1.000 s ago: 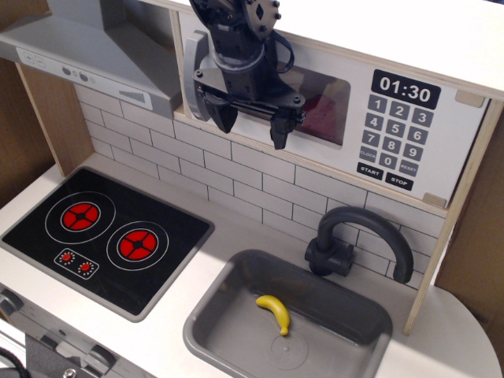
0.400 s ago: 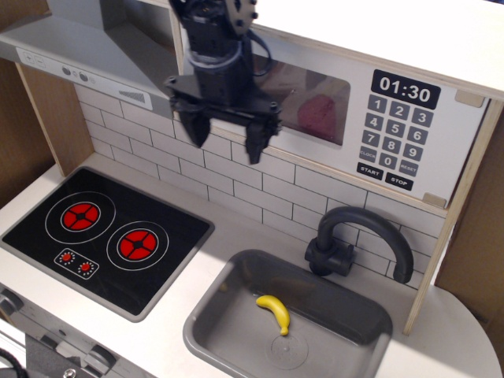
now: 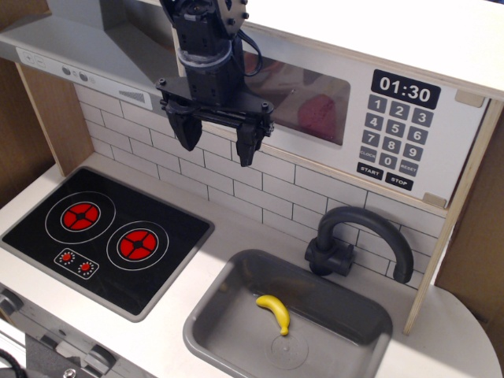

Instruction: Close microwave

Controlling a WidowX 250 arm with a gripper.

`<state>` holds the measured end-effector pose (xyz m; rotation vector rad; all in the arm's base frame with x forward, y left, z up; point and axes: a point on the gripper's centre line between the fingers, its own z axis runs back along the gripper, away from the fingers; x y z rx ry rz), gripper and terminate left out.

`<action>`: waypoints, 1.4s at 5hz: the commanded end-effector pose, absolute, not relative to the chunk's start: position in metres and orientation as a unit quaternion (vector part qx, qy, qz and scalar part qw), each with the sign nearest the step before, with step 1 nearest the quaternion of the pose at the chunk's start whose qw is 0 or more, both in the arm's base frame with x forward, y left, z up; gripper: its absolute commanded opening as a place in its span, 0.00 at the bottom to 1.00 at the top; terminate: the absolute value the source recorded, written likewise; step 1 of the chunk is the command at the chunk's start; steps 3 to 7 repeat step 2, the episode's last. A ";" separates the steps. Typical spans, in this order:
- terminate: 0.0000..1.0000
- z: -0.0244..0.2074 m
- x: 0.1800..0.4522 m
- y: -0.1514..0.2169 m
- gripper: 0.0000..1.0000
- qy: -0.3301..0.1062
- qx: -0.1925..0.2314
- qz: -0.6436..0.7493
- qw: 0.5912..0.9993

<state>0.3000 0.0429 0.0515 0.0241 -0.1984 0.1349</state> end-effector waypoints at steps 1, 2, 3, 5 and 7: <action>0.00 0.072 0.304 0.048 1.00 -0.127 0.015 0.068 0.989; 1.00 0.072 0.304 0.048 1.00 -0.127 0.015 0.068 0.989; 1.00 0.072 0.304 0.048 1.00 -0.127 0.015 0.068 0.989; 1.00 0.072 0.304 0.048 1.00 -0.127 0.015 0.068 0.989; 1.00 0.072 0.304 0.048 1.00 -0.127 0.015 0.068 0.989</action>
